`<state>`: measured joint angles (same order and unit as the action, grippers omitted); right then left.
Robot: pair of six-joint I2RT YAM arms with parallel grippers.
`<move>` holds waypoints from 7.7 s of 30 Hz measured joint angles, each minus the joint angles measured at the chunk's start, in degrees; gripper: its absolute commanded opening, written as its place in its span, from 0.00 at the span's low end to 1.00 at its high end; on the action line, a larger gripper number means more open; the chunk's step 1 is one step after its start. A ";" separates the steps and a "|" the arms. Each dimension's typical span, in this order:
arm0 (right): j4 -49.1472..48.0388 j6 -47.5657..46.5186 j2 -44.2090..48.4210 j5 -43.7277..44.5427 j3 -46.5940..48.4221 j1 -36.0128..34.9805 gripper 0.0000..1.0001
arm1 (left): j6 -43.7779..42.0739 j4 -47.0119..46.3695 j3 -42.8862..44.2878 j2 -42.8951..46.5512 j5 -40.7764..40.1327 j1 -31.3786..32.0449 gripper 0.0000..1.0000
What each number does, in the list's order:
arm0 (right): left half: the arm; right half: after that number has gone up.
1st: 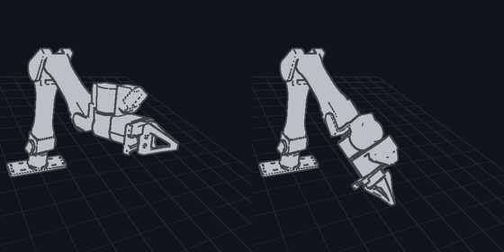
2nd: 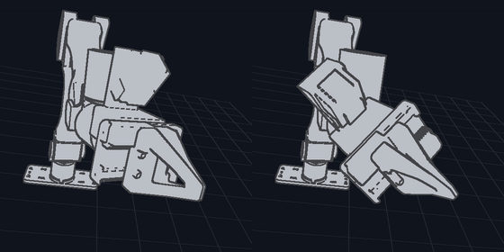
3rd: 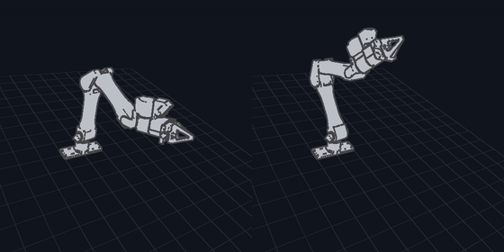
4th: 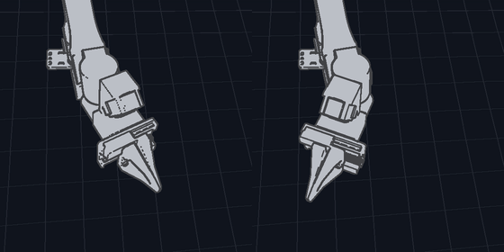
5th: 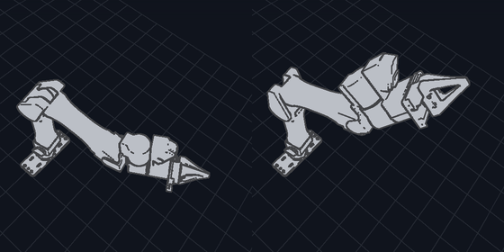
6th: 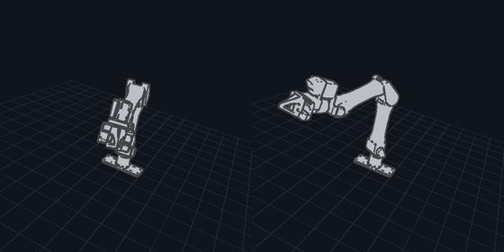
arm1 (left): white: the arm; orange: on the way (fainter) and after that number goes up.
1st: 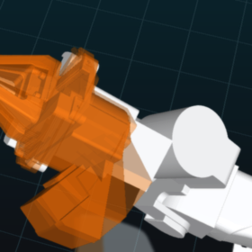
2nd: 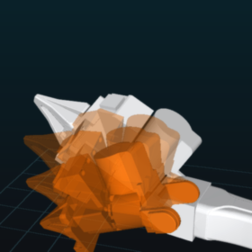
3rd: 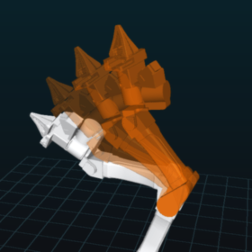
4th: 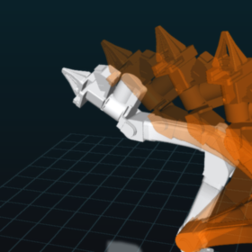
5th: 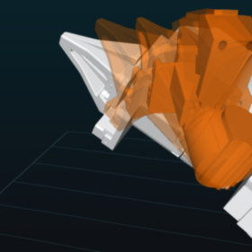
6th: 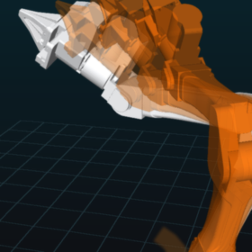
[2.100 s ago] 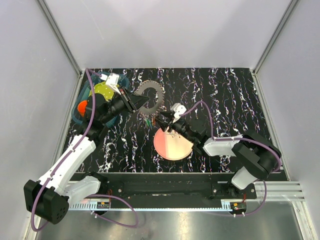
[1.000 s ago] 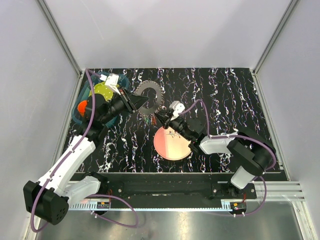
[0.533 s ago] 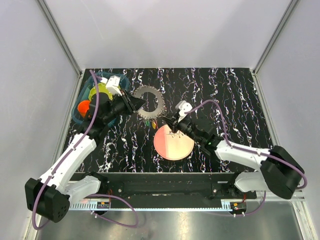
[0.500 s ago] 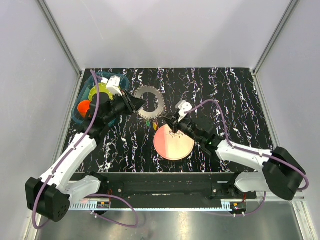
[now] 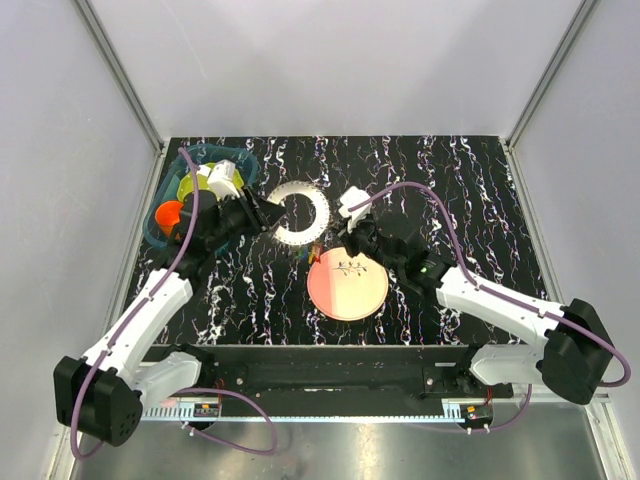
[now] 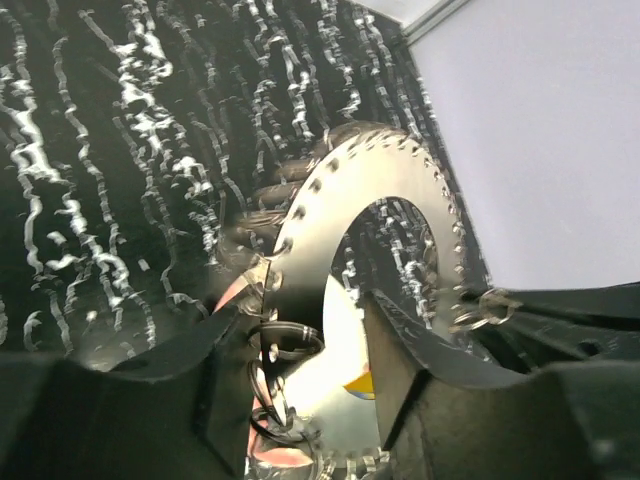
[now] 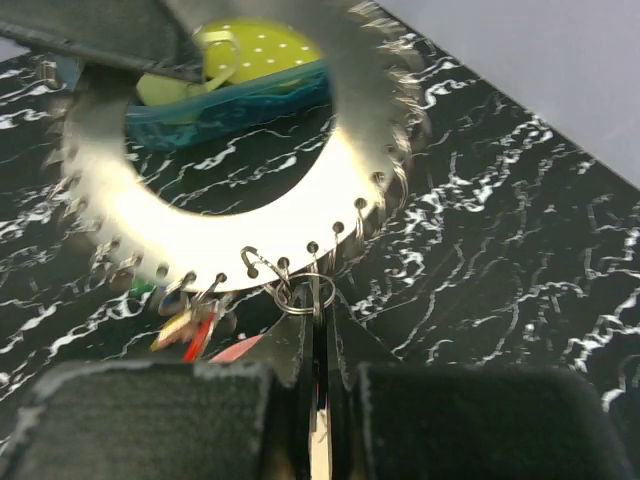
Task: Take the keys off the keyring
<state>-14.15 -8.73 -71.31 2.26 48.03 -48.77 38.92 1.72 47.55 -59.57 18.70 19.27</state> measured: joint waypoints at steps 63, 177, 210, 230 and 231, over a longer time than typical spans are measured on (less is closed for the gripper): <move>-1.70 -19.28 12.15 -19.08 -3.96 0.46 0.00 | -27.91 -4.22 -0.70 6.16 17.66 19.15 0.46; 7.78 -24.83 15.43 -25.79 -2.54 0.79 0.00 | -29.51 8.02 -1.29 11.96 5.95 19.47 0.51; 7.82 -24.17 15.43 -27.28 -2.54 0.79 0.00 | -34.47 5.88 6.69 2.05 19.37 21.88 0.47; 9.51 -22.60 16.92 -28.68 -3.41 1.16 0.00 | -35.67 5.64 7.04 -0.39 26.34 21.09 0.35; 9.51 -22.43 16.96 -28.94 -3.43 1.16 0.00 | -35.67 5.64 7.04 -0.39 26.71 21.03 0.35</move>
<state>-4.64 -31.16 -54.35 -26.68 44.60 -47.62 3.25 7.35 54.59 -59.96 45.41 40.29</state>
